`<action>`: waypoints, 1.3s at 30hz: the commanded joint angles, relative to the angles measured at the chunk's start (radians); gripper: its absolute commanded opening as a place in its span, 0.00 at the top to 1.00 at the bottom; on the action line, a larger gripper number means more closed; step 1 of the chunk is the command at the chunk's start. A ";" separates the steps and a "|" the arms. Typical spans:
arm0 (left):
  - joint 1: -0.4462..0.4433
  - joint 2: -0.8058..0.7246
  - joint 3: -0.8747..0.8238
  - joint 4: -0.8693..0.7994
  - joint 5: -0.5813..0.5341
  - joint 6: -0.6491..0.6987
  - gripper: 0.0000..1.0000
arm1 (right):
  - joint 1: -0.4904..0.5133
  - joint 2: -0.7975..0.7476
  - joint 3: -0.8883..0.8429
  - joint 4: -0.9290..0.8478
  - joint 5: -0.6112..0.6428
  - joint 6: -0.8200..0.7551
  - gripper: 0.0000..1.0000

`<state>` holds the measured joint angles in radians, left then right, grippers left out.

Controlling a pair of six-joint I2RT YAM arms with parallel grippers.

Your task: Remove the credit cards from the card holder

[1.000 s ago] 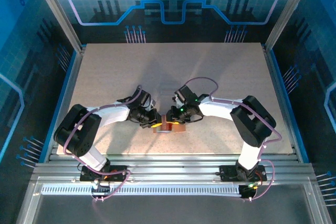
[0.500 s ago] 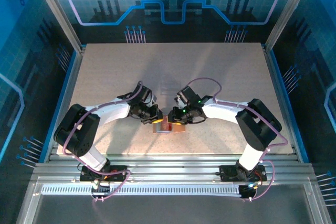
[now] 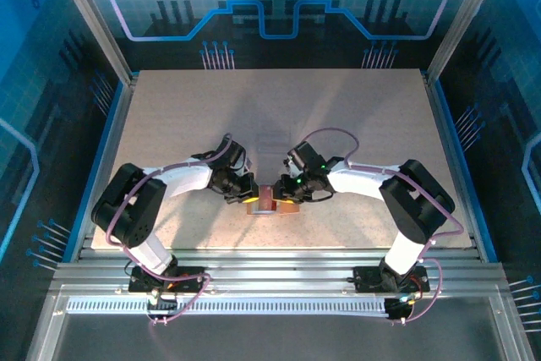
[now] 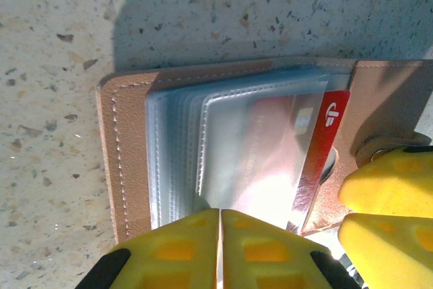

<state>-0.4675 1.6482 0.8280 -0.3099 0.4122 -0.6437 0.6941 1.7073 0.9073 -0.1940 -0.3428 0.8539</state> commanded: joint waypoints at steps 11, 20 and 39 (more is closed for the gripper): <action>0.000 0.022 -0.004 -0.045 -0.032 0.033 0.93 | -0.034 0.023 -0.077 0.160 -0.079 0.042 0.73; -0.005 0.025 -0.002 -0.049 -0.035 0.030 0.93 | -0.048 0.063 -0.112 0.256 -0.127 0.064 0.76; -0.018 0.018 0.005 -0.057 -0.042 0.024 0.93 | -0.052 0.082 -0.136 0.302 -0.133 0.086 0.83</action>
<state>-0.4744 1.6505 0.8288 -0.3096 0.4065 -0.6277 0.6521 1.7676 0.7906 0.1139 -0.4725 0.9287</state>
